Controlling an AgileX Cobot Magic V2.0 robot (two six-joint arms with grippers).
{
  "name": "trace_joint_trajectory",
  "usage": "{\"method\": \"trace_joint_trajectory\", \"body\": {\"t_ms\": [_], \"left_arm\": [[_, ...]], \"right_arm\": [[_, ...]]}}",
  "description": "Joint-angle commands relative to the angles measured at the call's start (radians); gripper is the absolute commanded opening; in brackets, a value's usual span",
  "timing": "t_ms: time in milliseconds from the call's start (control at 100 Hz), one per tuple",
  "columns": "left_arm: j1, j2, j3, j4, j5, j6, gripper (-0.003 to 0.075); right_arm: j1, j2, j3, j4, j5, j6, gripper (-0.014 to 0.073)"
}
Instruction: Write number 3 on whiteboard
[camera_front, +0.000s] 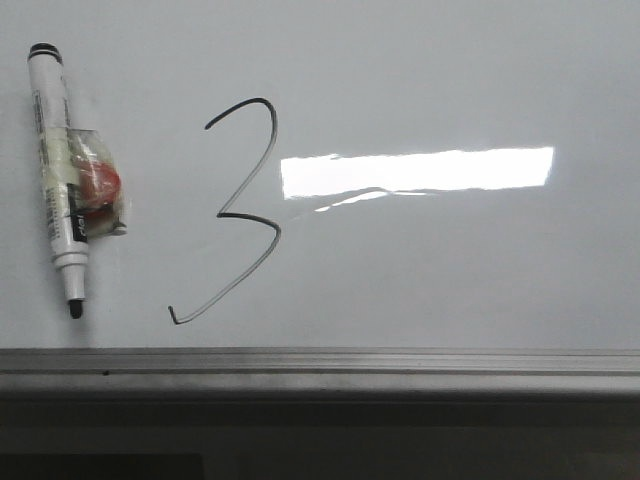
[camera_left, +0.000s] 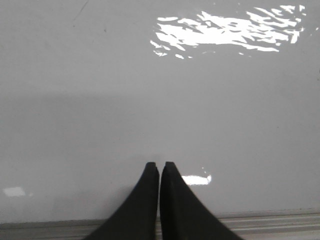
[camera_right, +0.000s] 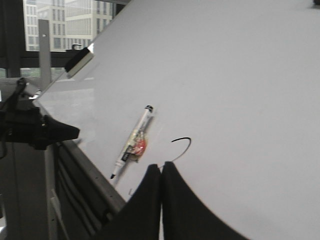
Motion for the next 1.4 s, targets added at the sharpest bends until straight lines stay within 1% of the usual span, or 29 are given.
{"method": "trace_joint_trajectory", "body": {"t_ms": [0, 70, 140, 260, 310, 400, 480, 580, 630, 740, 830, 880, 960, 1130, 1230, 1390], "left_arm": [[0.002, -0.025, 0.034, -0.003, -0.045, -0.01, -0.002], [0.002, -0.025, 0.034, -0.003, -0.045, -0.01, -0.002], [0.002, -0.025, 0.034, -0.003, -0.045, -0.01, -0.002], [0.002, -0.025, 0.034, -0.003, -0.045, -0.01, -0.002], [0.002, -0.025, 0.034, -0.003, -0.045, -0.01, -0.002], [0.002, -0.025, 0.034, -0.003, -0.045, -0.01, -0.002], [0.002, -0.025, 0.034, -0.003, -0.045, -0.01, -0.002], [0.002, -0.025, 0.034, -0.003, -0.045, -0.01, -0.002], [0.002, -0.025, 0.034, -0.003, -0.045, -0.01, -0.002], [0.002, -0.025, 0.034, -0.003, -0.045, -0.01, -0.002], [0.002, -0.025, 0.034, -0.003, -0.045, -0.01, -0.002], [0.002, -0.025, 0.034, -0.003, -0.045, -0.01, -0.002], [0.002, -0.025, 0.034, -0.003, -0.045, -0.01, -0.002], [0.002, -0.025, 0.034, -0.003, -0.045, -0.01, -0.002], [0.002, -0.025, 0.034, -0.003, -0.045, -0.01, -0.002], [0.002, -0.025, 0.034, -0.003, -0.045, -0.01, -0.002]], "right_arm": [[-0.077, 0.026, -0.023, -0.004, -0.106, 0.036, -0.0045], [-0.157, 0.038, -0.023, -0.017, -0.121, 0.072, -0.0045], [-0.248, 0.05, -0.023, -0.089, -0.127, 0.15, -0.0045], [-0.414, 0.052, -0.023, -0.26, -0.127, 0.39, -0.0045], [-0.473, 0.052, -0.023, -0.301, -0.127, 0.434, -0.0046], [-0.573, 0.052, -0.019, -0.309, -0.129, 0.436, -0.0046], [-0.65, 0.05, 0.005, -0.309, -0.16, 0.436, -0.0046], [-0.737, 0.05, 0.072, -0.303, -0.259, 0.436, -0.0046], [-0.775, 0.037, 0.105, -0.303, -0.268, 0.436, -0.0046], [-0.822, -0.018, 0.183, -0.309, -0.224, 0.436, -0.0046], [-0.842, -0.016, 0.24, -0.309, -0.204, 0.436, -0.0046], [-0.842, -0.016, 0.235, -0.366, -0.097, 0.436, -0.0046], [-0.842, -0.016, 0.237, -0.414, -0.023, 0.436, -0.0046], [-0.844, -0.016, 0.237, -0.42, 0.083, 0.436, -0.0046], [-0.844, -0.016, 0.237, -0.42, 0.172, 0.436, -0.0046], [-0.844, -0.016, 0.237, -0.42, 0.17, 0.434, -0.0046]]}}
